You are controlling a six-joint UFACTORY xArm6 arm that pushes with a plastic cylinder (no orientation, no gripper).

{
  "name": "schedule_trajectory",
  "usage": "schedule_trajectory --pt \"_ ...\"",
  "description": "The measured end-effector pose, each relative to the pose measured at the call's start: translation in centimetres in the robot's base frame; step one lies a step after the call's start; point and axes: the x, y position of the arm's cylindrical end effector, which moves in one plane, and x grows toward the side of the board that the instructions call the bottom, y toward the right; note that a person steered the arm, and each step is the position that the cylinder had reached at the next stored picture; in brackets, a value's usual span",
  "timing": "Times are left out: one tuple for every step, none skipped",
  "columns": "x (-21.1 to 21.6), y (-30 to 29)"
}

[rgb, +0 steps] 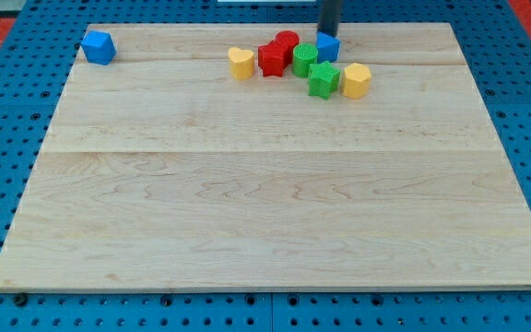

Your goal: Separate the red blocks from the green circle

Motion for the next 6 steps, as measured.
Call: schedule_trajectory --pt "2.4 3.0" --pt "5.2 3.5" --pt "1.0 3.2" --pt "0.9 -1.7" --pt "3.2 -4.5" --pt "7.8 -5.5"
